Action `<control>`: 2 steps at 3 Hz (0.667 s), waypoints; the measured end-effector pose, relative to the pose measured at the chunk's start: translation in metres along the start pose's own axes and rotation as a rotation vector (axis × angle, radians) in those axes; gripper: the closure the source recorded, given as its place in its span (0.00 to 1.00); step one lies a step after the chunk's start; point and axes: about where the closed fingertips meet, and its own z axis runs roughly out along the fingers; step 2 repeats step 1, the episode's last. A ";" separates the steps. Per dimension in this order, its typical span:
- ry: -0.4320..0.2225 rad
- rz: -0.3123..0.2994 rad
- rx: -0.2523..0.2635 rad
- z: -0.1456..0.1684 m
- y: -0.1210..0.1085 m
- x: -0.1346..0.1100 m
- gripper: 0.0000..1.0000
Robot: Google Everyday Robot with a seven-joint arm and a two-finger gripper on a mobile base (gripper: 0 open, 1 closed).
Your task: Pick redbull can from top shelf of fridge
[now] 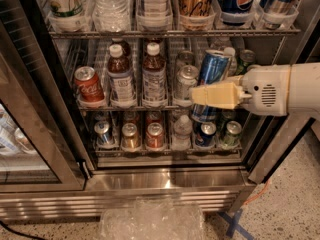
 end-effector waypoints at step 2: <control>0.003 0.000 -0.001 0.001 0.001 0.000 1.00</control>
Offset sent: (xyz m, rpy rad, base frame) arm 0.0000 0.0000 0.0000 0.0000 0.0000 0.0000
